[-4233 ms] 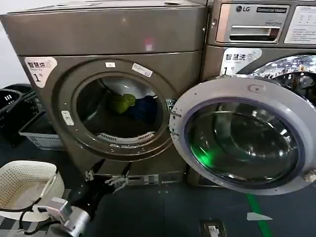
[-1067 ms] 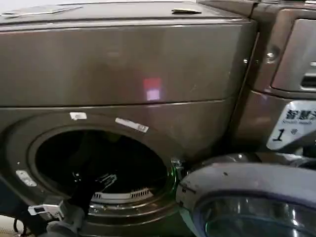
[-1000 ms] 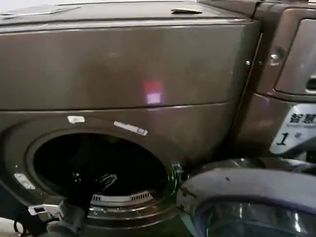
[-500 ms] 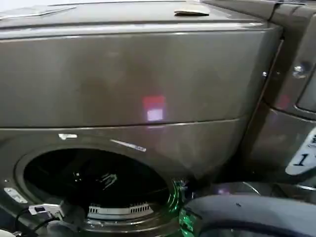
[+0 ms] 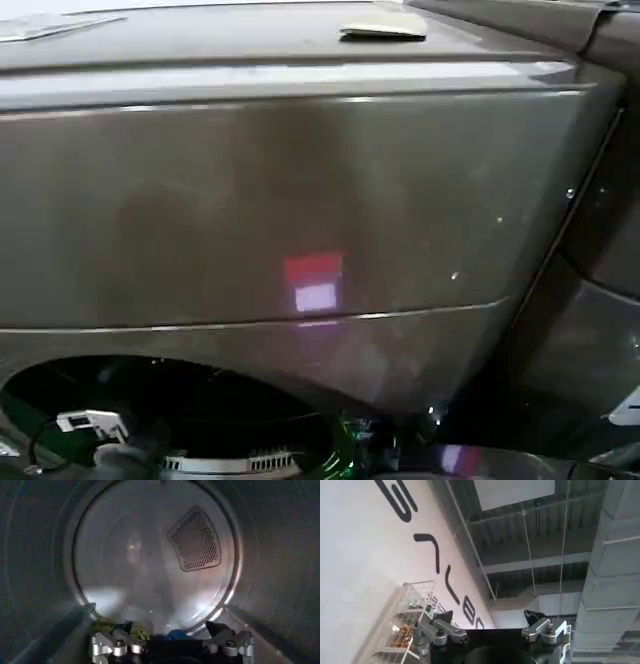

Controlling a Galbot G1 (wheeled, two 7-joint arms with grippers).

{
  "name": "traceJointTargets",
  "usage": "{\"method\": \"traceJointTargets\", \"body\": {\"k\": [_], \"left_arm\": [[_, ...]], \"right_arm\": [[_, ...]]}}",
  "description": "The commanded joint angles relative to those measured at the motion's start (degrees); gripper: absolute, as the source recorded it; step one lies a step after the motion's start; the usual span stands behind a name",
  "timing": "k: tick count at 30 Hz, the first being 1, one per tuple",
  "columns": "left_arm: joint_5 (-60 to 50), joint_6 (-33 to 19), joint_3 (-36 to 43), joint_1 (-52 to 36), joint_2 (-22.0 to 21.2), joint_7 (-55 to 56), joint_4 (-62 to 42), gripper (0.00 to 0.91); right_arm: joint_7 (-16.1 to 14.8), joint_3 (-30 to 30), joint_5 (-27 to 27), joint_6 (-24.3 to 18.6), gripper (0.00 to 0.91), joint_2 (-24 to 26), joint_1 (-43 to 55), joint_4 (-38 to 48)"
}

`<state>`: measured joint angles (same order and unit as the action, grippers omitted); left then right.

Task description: Grasp the clothes from the dryer.

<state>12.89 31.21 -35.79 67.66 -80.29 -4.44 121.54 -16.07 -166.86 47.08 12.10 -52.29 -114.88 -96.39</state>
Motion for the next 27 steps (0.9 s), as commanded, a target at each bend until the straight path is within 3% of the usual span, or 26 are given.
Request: {"method": "traceJointTargets", "body": {"k": [1, 13, 27], "left_arm": [[-0.9, -2.8, 3.7, -17.2, 0.4, 0.2, -19.7, 0.907], [-4.6, -7.4, 8.1, -32.4, -1.1, -0.1, -41.5, 0.907], [-5.2, -10.6, 9.3, -46.0, -1.1, -0.2, -58.8, 0.907]], "right_arm": [[0.0, -0.4, 0.1, -0.1, 0.907, -0.1, -0.4, -0.1], [-0.3, -0.4, 0.0, 0.0, 0.907, 0.3, -0.4, 0.4], [-0.5, -0.4, 0.2, -0.2, 0.907, 0.6, -0.2, 1.2]]}}
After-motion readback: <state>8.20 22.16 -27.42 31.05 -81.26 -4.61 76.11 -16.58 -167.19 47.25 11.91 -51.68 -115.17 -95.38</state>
